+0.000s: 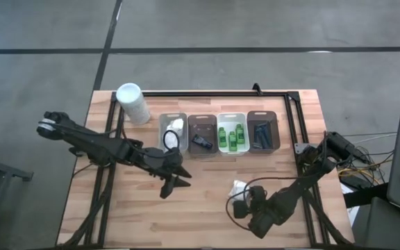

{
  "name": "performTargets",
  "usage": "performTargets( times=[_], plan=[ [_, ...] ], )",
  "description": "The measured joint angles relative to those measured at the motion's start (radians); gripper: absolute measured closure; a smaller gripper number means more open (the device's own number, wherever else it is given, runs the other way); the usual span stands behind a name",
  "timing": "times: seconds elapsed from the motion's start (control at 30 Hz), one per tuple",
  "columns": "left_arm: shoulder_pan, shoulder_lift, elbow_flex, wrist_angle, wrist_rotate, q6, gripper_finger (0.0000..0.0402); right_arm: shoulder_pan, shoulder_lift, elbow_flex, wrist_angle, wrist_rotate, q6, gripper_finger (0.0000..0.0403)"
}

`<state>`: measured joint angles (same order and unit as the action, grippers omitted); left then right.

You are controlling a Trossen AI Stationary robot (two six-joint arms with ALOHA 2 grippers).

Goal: Pick & Place Travel size toiletries
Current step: Put the cotton pack into the gray bin

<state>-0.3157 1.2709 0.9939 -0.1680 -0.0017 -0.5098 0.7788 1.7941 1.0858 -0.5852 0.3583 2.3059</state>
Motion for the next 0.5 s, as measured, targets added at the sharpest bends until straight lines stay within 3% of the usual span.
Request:
performTargets(
  times=[0.27, 0.5],
  plan=[
    [-0.007, 0.000, 0.000, -0.006, -0.030, 0.004, 0.0239, -0.015, -0.008, -0.005, 0.037, 0.018, -0.003, 0.0128],
    [-0.007, 0.000, 0.000, -0.006, -0.069, 0.027, 0.0239, -0.032, -0.010, -0.030, 0.023, 0.033, -0.004, 0.0119]
  ],
)
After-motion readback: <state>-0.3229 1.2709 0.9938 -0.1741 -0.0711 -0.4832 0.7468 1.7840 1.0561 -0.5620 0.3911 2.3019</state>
